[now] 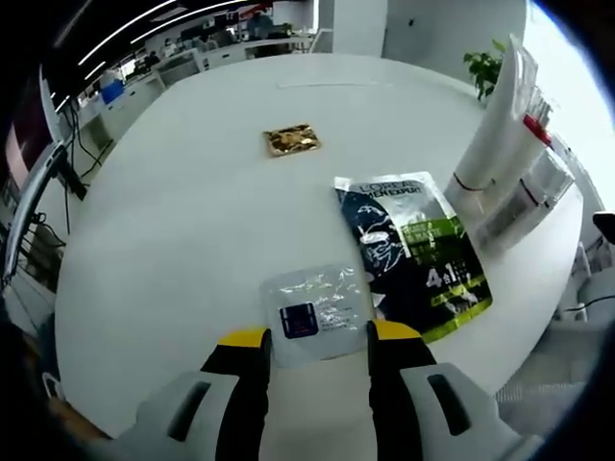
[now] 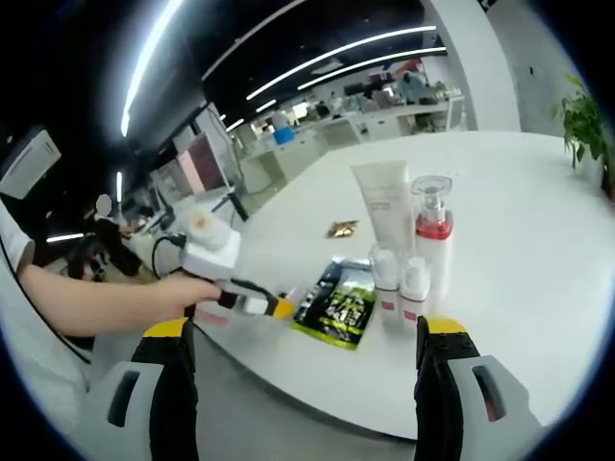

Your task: Arrange the skincare products in the storage area until every visible bottle or jar stands upright without overlapping.

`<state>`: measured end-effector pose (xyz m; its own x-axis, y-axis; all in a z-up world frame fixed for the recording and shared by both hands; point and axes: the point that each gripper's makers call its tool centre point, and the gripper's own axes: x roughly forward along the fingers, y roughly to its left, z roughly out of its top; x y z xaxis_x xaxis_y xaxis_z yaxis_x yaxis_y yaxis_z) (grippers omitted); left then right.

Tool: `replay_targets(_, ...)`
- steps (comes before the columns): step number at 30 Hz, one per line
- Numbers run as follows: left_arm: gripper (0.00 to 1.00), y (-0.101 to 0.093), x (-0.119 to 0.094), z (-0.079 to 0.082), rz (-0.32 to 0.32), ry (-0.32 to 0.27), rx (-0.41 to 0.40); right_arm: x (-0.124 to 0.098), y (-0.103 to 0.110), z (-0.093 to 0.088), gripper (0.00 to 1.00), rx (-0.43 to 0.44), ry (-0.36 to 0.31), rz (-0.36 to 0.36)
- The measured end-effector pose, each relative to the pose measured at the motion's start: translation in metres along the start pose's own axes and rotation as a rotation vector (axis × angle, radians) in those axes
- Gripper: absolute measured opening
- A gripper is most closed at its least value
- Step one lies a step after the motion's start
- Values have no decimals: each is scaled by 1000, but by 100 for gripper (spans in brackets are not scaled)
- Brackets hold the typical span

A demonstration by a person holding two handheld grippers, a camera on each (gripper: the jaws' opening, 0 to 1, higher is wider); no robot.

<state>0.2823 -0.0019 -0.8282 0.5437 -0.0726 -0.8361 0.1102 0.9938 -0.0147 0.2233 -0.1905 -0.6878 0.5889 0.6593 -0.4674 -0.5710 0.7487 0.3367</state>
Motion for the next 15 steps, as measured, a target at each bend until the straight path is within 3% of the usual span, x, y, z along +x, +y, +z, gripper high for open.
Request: replay_targets(15, 43, 0, -6, 0, -4, -8, -6, 0, 0, 1, 95, -10, -3, -4)
